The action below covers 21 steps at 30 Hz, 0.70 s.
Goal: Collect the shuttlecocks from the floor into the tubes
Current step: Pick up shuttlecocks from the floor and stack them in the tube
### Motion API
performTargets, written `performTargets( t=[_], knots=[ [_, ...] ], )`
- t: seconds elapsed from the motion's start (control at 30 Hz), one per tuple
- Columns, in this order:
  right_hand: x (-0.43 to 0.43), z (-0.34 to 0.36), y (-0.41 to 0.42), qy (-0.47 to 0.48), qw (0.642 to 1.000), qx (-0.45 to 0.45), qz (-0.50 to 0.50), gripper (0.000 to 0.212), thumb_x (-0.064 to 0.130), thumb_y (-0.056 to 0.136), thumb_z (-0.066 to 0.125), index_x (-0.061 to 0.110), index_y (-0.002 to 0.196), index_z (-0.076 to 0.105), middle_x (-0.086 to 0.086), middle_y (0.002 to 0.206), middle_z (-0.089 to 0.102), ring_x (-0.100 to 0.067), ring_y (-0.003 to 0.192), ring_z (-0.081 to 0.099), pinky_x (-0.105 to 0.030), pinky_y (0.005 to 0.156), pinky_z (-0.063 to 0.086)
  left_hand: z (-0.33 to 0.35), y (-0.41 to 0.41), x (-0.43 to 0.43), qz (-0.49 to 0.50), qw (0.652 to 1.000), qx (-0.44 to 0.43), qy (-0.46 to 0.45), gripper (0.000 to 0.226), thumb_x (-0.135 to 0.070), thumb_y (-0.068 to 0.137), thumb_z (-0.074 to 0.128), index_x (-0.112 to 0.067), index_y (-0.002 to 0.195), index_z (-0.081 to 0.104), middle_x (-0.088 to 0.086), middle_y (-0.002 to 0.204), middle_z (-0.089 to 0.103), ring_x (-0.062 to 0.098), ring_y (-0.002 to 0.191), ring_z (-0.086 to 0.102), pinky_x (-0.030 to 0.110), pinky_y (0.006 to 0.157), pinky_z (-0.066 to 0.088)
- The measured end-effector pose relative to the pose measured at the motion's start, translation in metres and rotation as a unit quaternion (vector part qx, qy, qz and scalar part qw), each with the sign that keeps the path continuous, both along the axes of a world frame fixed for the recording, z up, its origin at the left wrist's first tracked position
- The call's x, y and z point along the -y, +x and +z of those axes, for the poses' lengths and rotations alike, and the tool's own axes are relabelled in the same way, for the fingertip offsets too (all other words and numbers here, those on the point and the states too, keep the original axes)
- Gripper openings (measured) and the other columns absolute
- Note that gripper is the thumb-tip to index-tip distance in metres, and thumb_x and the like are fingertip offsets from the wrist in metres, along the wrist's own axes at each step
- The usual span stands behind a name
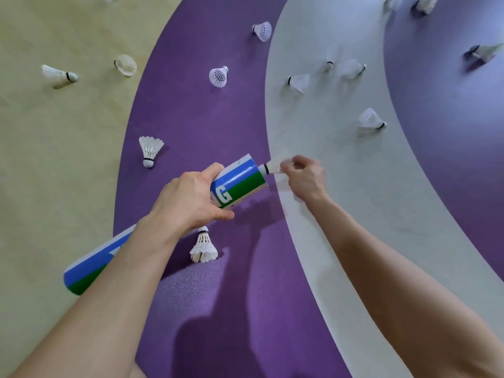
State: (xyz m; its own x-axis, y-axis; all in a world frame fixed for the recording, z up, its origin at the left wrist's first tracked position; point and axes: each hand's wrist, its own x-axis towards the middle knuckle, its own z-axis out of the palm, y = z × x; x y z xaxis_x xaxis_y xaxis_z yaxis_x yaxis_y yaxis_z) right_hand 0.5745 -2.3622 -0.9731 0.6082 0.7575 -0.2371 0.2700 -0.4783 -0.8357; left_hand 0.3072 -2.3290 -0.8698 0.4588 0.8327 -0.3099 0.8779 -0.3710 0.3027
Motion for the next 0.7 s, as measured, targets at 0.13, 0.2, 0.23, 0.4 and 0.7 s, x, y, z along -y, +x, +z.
performTargets(
  t=[0.13,0.2,0.23,0.4,0.7],
  knots=[
    [0.002,0.079,-0.009,0.149,0.986,-0.077,0.019,0.013,0.028,0.094,0.069,0.024,0.085,0.077,-0.004,0.064,0.057,-0.016,0.059,0.051,-0.029,0.059,0.041,0.006,-0.012,-0.003,0.033,0.999,0.032,-0.013,0.069,-0.061,0.067,0.093,-0.039,0.118,0.051,-0.009,0.086,0.069,0.025,0.085,0.068,0.041,0.075,0.057],
    [0.003,0.102,-0.021,0.179,0.979,-0.081,0.059,0.013,0.029,0.094,0.071,0.031,0.083,0.077,-0.007,0.065,0.056,-0.019,0.061,0.051,-0.032,0.062,0.041,0.011,-0.018,-0.007,0.052,0.998,0.047,-0.007,0.068,-0.058,0.069,0.094,-0.038,0.119,0.052,-0.01,0.085,0.069,0.022,0.084,0.068,0.037,0.069,0.052],
    [0.004,0.107,-0.028,0.18,0.978,-0.065,0.08,0.012,0.031,0.094,0.07,0.033,0.084,0.077,-0.008,0.065,0.057,-0.02,0.062,0.05,-0.033,0.062,0.041,0.013,-0.02,-0.008,0.057,0.997,0.052,-0.001,0.068,-0.058,0.07,0.095,-0.037,0.12,0.052,-0.01,0.085,0.069,0.022,0.085,0.067,0.035,0.067,0.05],
    [0.013,0.124,-0.05,0.05,0.951,-0.024,0.305,0.024,0.023,0.103,0.052,0.029,0.102,0.075,0.002,0.06,0.058,-0.023,0.06,0.055,-0.04,0.069,0.053,0.017,-0.026,-0.008,0.065,0.995,0.078,-0.01,0.073,-0.059,0.07,0.095,-0.043,0.127,0.053,-0.013,0.091,0.071,0.022,0.093,0.068,0.04,0.079,0.055],
    [0.024,0.127,-0.084,-0.07,0.865,-0.046,0.495,0.028,0.015,0.089,0.06,0.039,0.1,0.068,-0.018,0.07,0.071,-0.016,0.059,0.062,-0.035,0.07,0.057,0.009,-0.052,0.0,0.047,0.995,0.076,-0.042,0.08,-0.053,0.068,0.098,-0.053,0.132,0.051,-0.015,0.103,0.07,0.017,0.099,0.066,0.044,0.086,0.058]
  ],
)
